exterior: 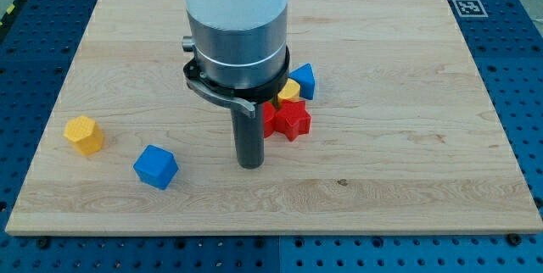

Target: Place the blue cube diagonal to the yellow hexagon

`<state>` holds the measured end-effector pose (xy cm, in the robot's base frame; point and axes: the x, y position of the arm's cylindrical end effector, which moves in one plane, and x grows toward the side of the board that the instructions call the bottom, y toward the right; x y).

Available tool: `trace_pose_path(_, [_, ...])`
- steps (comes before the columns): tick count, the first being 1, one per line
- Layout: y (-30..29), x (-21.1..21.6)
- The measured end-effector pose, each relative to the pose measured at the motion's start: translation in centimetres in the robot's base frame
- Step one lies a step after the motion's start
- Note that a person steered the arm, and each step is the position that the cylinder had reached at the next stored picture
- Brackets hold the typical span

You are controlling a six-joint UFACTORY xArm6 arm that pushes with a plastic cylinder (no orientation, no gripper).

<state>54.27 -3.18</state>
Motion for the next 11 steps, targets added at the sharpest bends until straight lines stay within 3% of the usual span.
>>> trace_pose_path(4, [-1.4,-0.2])
trace_pose_path(8, [-11.3,-3.7])
trace_pose_path(11, [-12.9,-2.6])
